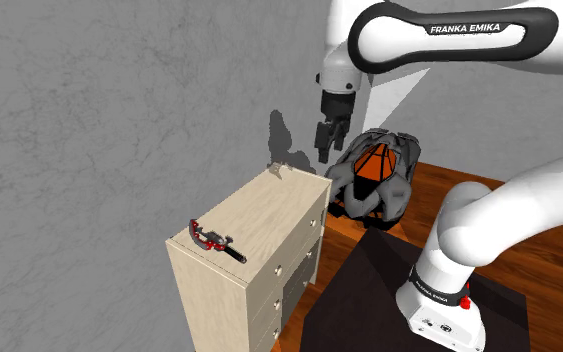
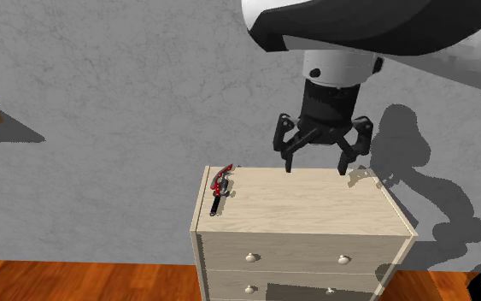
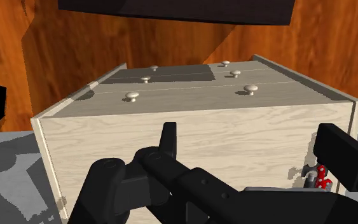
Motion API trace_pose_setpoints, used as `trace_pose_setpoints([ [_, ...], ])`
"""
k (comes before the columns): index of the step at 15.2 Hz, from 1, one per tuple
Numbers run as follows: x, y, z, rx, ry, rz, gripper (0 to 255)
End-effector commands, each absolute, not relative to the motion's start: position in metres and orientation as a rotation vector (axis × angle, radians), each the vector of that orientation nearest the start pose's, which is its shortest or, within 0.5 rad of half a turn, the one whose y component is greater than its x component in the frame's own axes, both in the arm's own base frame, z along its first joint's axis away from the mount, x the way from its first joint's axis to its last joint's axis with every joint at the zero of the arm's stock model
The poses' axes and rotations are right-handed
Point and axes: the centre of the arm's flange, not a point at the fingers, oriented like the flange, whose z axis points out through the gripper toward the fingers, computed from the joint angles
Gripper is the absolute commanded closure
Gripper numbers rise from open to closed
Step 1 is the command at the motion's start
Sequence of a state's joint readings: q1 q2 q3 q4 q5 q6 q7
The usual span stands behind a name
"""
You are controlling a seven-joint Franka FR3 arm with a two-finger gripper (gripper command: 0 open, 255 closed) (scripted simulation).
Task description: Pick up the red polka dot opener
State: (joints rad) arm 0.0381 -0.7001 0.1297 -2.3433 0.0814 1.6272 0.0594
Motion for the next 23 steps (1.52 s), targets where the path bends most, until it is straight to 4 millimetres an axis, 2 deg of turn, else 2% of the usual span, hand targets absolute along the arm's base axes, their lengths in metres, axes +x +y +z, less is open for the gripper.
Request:
trace_pose_setpoints([
  [1, 0.343, 0.095, 0.557, -3.146, -0.092, 0.029, 0],
  [23, 0.501, 0.279, 0.392, -3.178, 0.128, 0.039, 0],
])
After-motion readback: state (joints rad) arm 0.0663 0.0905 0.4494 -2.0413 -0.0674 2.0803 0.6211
